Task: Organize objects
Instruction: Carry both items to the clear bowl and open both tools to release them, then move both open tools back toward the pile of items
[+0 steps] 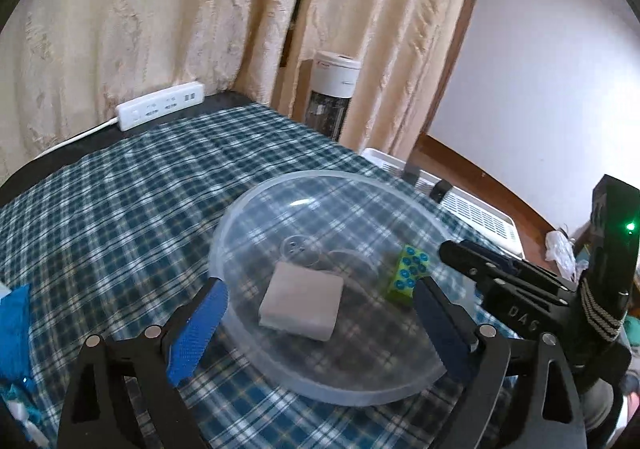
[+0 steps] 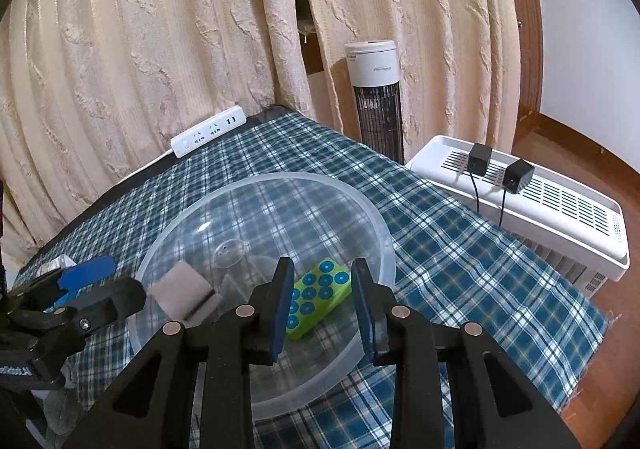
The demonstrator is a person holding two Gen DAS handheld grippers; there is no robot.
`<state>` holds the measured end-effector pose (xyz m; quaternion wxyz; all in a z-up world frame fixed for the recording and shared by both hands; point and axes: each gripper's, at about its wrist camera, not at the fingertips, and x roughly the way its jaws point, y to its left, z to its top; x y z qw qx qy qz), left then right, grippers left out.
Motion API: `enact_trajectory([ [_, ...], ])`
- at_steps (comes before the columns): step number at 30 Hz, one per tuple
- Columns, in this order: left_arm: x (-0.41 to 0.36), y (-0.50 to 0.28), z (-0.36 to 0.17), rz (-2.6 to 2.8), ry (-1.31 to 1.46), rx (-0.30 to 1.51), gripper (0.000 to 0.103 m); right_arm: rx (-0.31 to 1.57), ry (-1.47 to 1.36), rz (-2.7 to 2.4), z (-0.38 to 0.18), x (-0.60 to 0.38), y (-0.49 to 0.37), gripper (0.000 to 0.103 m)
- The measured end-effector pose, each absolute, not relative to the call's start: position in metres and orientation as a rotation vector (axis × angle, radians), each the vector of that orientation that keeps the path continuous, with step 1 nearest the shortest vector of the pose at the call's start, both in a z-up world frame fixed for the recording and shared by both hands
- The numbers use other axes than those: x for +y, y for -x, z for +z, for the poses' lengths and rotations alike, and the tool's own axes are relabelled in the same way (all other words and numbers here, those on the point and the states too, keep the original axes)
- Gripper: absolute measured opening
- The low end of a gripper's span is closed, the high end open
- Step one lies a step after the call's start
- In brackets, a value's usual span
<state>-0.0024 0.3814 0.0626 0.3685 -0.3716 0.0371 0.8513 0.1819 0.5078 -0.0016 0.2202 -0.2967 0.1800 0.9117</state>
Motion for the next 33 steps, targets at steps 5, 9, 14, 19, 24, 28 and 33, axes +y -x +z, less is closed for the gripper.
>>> enact_trajectory([
  [5,0.367,-0.001,0.068,2.243,0.96,0.108,0.101,0.493,0.834,2.547,-0.002,0.5,-0.178,0.032],
  [9,0.356,-0.006,0.071,2.283,0.968,0.133,0.103,0.492,0.841,2.582,0.0,0.486,-0.174,0.038],
  [14,0.339,-0.016,0.071,2.323,0.97,0.17,0.103,0.48,0.846,2.631,0.005,0.469,-0.171,0.043],
  [19,0.317,-0.024,0.076,2.372,0.968,0.171,0.103,0.469,0.859,2.674,0.008,0.45,-0.167,0.043],
  [24,0.284,-0.029,0.083,2.446,0.96,0.135,0.103,0.464,0.885,2.723,0.009,0.43,-0.161,0.045],
  [28,0.259,-0.03,0.085,2.503,0.984,0.101,0.103,0.461,0.908,2.766,0.009,0.412,-0.155,0.052],
  [33,0.223,-0.031,0.088,2.557,0.999,0.019,0.103,0.458,0.955,2.825,0.006,0.387,-0.146,0.053],
])
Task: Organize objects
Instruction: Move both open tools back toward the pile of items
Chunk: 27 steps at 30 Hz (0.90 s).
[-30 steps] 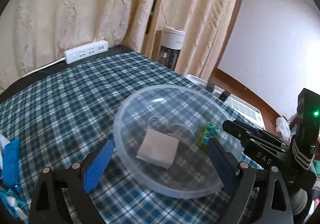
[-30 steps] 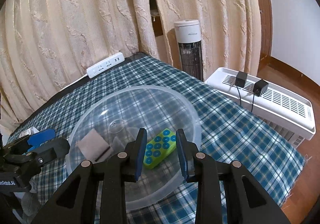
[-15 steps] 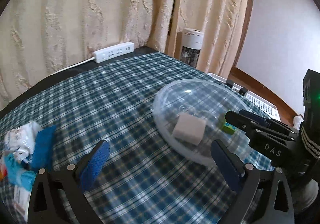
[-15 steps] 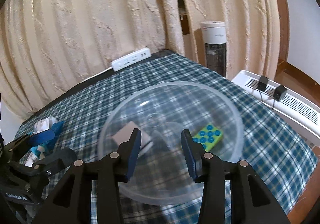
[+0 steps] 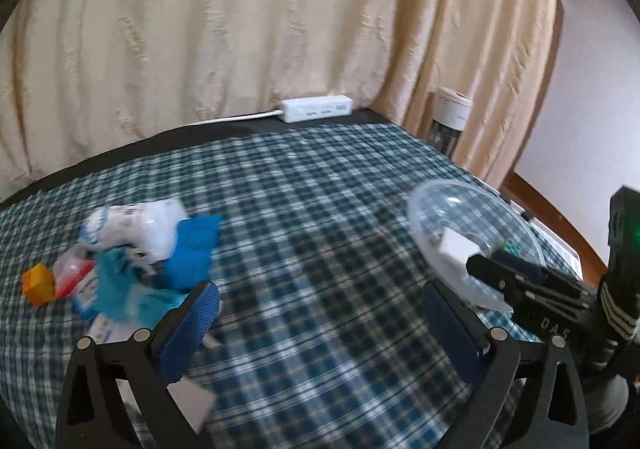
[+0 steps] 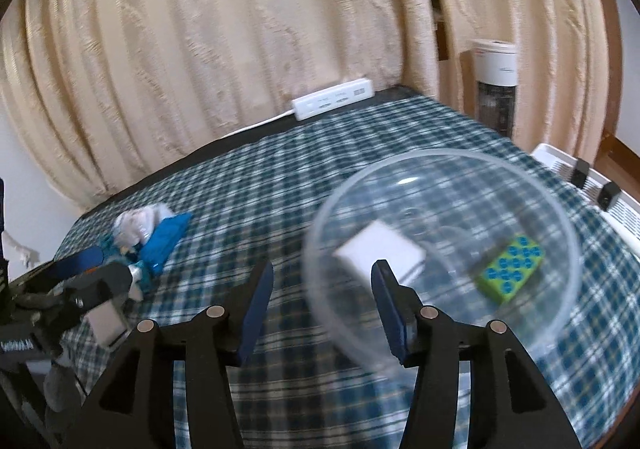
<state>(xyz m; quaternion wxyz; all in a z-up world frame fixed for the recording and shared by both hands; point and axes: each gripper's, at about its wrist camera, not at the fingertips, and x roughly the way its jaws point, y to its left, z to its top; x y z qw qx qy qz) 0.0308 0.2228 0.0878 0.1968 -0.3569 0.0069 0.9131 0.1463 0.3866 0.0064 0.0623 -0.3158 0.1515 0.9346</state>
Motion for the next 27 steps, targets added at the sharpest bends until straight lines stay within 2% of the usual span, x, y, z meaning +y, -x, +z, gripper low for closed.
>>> enact_trajectory([
  [6,0.184,-0.031,0.092,2.662,0.987,-0.006,0.103,0.455,1.016,2.905,0.005,0.356,-0.136,0.054],
  [10,0.158,-0.031,0.088,2.74,0.994,-0.013,0.103,0.45,1.068,2.971,0.004,0.33,-0.131,0.06],
  [15,0.122,-0.034,0.083,2.825,1.022,-0.025,0.103,0.419,1.138,3.044,0.003,0.295,-0.124,0.061],
  [27,0.05,-0.03,0.063,2.897,1.109,-0.222,0.103,0.312,1.295,3.135,-0.008,0.224,-0.104,0.062],
])
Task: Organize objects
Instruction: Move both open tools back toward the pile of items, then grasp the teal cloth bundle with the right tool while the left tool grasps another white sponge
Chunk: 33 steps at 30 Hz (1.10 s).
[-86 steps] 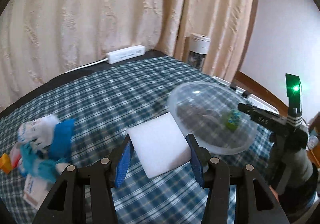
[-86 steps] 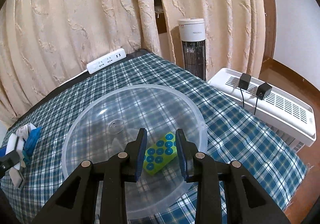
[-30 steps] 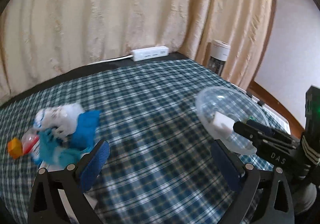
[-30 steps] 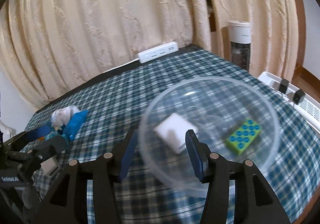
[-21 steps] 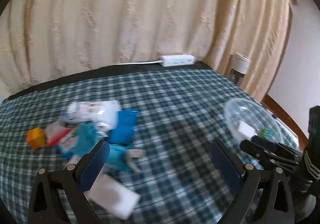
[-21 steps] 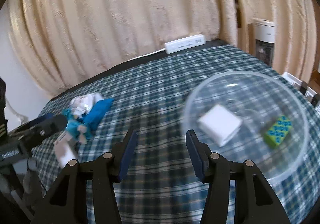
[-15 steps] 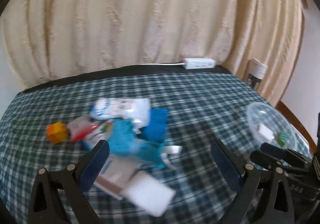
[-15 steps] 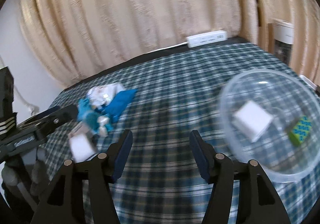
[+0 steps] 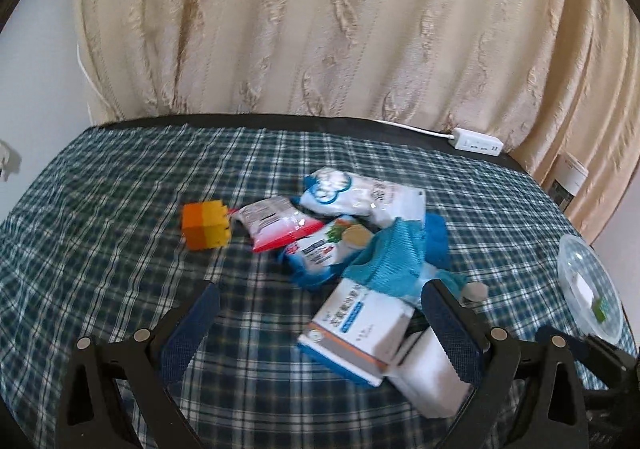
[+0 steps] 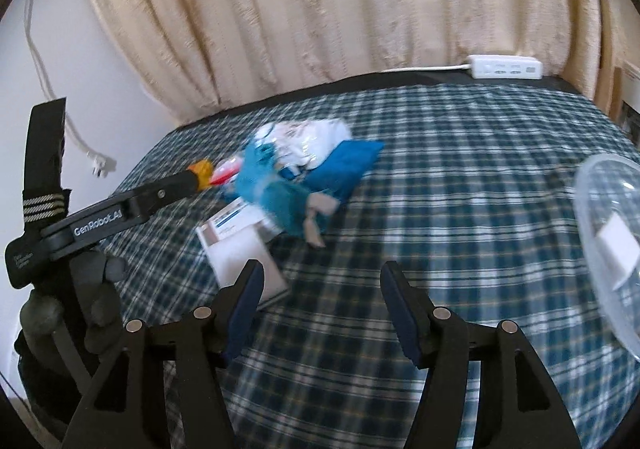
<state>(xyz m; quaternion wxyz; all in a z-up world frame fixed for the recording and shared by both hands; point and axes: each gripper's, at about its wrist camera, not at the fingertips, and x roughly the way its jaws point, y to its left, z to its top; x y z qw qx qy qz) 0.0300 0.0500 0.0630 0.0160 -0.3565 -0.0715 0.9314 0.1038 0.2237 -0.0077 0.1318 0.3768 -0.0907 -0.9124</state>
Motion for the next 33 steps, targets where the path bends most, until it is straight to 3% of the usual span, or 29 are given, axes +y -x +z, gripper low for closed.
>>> enact_trajectory([
  [11,0.034,-0.025,0.051,2.877,1.126,-0.268,0.103,-0.203,-1.127,-2.627,-0.003,0.202,-0.061,0.062],
  [27,0.022,-0.019,0.034,2.876,1.188,-0.293,0.103,0.032,-1.133,-2.558,-0.008,0.156,0.001,0.062],
  [32,0.021,-0.017,0.032,2.873,1.205,-0.296,0.103,0.055,-1.15,-2.53,-0.016,0.15,0.006,0.058],
  [33,0.021,-0.017,0.032,2.873,1.207,-0.292,0.103,0.065,-1.16,-2.527,-0.019,0.149,0.007,0.052],
])
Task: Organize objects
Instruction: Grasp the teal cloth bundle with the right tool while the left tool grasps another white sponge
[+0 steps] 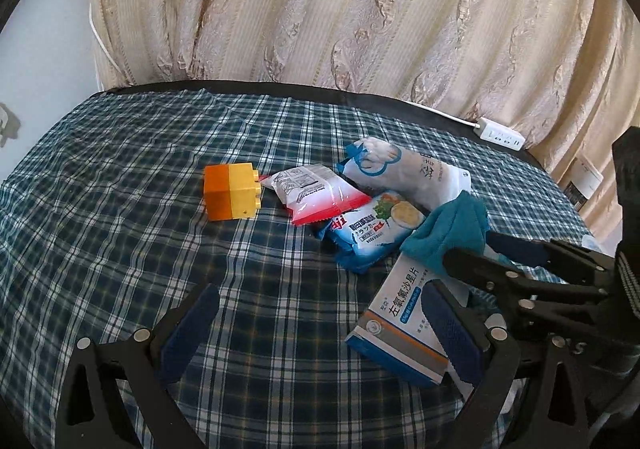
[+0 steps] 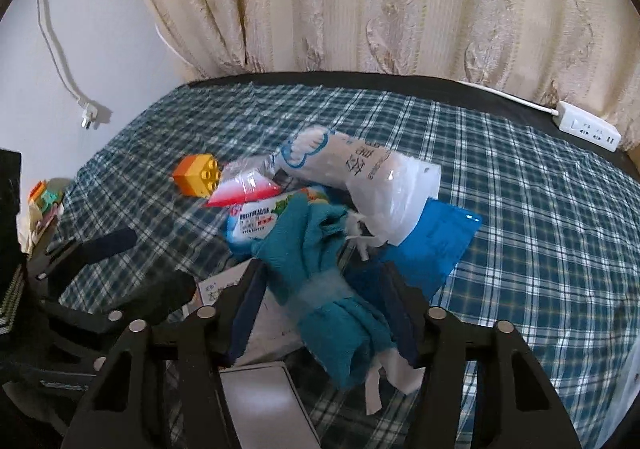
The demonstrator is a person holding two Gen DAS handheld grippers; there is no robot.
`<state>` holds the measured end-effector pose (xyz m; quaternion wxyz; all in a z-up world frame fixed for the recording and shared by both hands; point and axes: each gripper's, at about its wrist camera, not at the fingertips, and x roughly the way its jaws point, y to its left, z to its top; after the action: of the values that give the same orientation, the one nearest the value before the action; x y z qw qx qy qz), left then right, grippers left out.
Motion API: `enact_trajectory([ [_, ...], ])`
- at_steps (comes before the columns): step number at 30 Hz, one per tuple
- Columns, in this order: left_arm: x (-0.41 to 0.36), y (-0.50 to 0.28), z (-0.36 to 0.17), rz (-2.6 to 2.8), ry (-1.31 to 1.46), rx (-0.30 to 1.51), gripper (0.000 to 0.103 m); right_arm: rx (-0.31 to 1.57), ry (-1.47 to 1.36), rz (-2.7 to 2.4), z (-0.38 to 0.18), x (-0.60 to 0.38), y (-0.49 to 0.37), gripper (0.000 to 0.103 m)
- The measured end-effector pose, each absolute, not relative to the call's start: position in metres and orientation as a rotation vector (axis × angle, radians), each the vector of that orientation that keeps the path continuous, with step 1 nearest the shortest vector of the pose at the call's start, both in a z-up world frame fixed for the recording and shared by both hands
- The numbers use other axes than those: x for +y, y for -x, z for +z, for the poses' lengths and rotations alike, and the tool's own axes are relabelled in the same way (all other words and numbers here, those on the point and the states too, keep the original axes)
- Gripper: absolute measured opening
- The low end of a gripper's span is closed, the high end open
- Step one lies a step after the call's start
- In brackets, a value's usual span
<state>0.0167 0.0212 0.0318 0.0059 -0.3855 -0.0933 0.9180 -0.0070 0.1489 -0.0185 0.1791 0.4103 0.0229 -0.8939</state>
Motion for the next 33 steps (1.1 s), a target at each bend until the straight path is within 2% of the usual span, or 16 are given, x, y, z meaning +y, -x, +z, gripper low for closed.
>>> enact_trajectory([
  [4,0.024,-0.017,0.031,2.876,1.207,-0.266,0.103,0.09,-1.152,-2.536,-0.019,0.149,0.005,0.043],
  [7,0.028,-0.017,0.029,2.879,1.212,-0.236,0.103,0.075,-1.152,-2.554,-0.019,0.156,0.0,0.041],
  [21,0.076,-0.02,0.024,2.868,1.155,0.146,0.103,-0.255,-1.107,-2.675,-0.005,0.238,-0.041,0.041],
  [29,0.078,-0.016,0.025,2.815,1.207,0.098,0.103,-0.358,-1.101,-2.688,-0.007,0.266,-0.059,0.041],
  [33,0.087,-0.012,0.03,2.794,1.215,0.173,0.103,-0.418,-1.089,-2.699,-0.005,0.282,-0.066,0.041],
])
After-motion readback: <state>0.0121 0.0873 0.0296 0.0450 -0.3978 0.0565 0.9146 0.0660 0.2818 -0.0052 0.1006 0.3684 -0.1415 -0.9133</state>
